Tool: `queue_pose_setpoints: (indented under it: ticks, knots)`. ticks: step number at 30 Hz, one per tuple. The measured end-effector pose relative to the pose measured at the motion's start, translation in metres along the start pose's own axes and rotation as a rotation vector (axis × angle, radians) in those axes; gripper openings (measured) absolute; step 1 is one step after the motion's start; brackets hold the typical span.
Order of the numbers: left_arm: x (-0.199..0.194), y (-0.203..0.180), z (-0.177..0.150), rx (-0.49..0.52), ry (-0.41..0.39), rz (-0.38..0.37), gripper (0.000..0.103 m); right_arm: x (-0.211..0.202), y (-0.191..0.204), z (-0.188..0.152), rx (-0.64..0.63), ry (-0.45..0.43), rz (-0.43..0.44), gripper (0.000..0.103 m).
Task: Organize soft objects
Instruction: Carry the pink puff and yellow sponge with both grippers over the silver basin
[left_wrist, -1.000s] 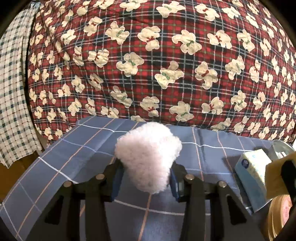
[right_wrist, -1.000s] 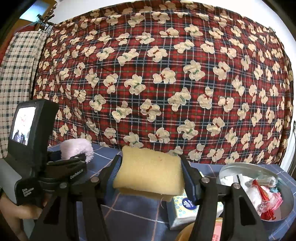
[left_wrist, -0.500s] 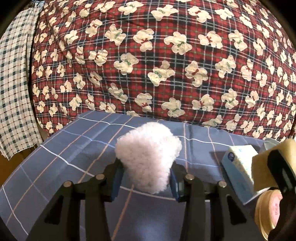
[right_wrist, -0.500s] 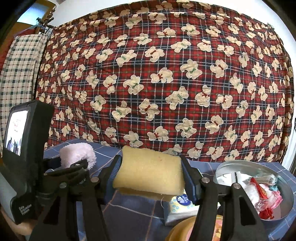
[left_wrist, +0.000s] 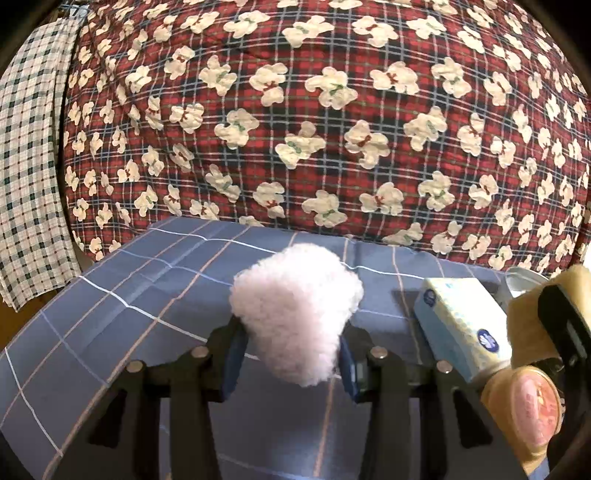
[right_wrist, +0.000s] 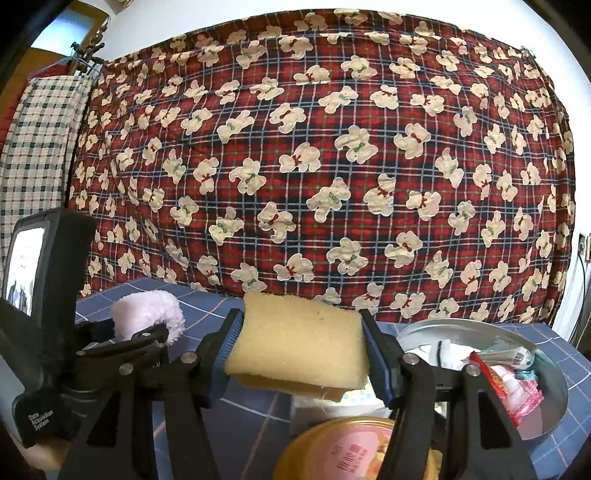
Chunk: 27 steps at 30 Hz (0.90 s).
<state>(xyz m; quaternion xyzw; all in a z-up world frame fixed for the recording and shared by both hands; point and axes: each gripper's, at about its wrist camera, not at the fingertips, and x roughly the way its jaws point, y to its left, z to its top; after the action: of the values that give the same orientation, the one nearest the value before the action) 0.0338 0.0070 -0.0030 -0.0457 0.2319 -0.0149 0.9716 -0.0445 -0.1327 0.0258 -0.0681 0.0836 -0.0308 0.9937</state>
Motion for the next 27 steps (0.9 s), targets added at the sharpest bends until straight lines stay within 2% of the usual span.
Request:
queue_pose_setpoints:
  ticks: [27]
  knots:
    - [-0.039,-0.063,-0.021,0.035,-0.029,-0.055,0.043,-0.037,-0.065,-0.010,-0.024,-0.057,-0.076,0.064]
